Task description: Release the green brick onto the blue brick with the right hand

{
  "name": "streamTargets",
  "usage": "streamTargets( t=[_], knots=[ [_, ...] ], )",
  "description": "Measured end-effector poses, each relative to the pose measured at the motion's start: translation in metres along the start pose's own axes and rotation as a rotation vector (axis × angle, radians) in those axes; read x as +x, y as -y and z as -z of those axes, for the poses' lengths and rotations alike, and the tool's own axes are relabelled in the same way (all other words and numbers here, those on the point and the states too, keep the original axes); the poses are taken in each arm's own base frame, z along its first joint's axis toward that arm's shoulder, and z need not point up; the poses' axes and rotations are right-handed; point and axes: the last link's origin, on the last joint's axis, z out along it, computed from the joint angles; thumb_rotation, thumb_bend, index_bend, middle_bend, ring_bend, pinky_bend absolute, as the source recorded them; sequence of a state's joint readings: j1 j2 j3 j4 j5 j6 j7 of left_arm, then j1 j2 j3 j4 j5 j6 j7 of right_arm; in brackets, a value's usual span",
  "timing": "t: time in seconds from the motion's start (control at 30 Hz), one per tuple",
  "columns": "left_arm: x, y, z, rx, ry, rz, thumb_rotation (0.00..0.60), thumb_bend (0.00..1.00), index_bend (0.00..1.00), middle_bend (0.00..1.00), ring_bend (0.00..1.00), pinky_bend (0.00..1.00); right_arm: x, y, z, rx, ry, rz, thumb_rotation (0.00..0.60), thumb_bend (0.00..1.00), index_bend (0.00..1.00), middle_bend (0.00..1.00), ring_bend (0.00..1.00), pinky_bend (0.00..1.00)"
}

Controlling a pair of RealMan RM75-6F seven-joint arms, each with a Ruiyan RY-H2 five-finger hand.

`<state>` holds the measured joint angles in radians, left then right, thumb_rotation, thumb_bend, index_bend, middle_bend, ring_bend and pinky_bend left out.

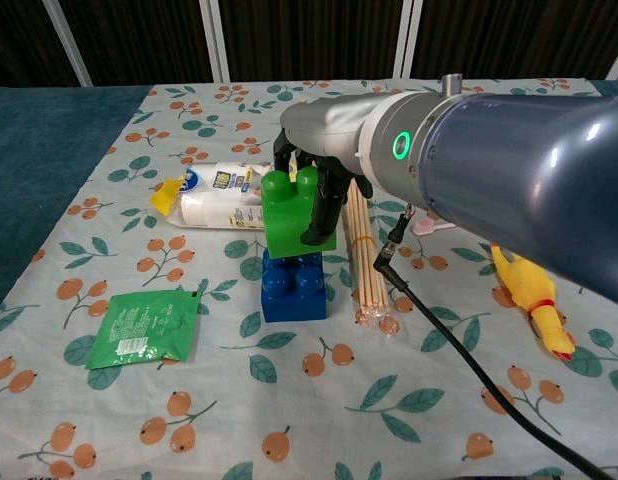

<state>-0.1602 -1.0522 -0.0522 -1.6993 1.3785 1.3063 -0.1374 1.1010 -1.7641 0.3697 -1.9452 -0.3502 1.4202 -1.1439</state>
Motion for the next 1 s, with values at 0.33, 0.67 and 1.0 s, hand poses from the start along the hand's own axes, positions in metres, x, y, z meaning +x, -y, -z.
streamTargets(
  t=[0.33, 0.67, 1.0],
  knots=[
    [0.0002, -0.0002, 0.0005, 0.0, -0.002, 0.0, 0.6, 0.0, 0.0, 0.0, 0.0, 0.0, -0.0016, 0.0028, 0.0003, -0.007, 0.006, -0.011, 0.6, 0.54, 0.66, 0.55, 0.53, 0.58],
    [0.0, -0.0002, -0.0001, 0.0, 0.001, 0.005, 0.6, 0.0, 0.0, 0.0, 0.0, 0.0, -0.0014, 0.007, -0.0032, -0.02, 0.001, -0.019, 0.6, 0.54, 0.66, 0.55, 0.53, 0.59],
    [0.0005, 0.0001, -0.0005, 0.001, -0.001, 0.008, 0.6, 0.0, 0.0, 0.0, 0.0, 0.0, -0.0071, 0.0094, -0.0089, -0.037, 0.014, -0.017, 0.6, 0.54, 0.66, 0.55, 0.53, 0.59]
  ],
)
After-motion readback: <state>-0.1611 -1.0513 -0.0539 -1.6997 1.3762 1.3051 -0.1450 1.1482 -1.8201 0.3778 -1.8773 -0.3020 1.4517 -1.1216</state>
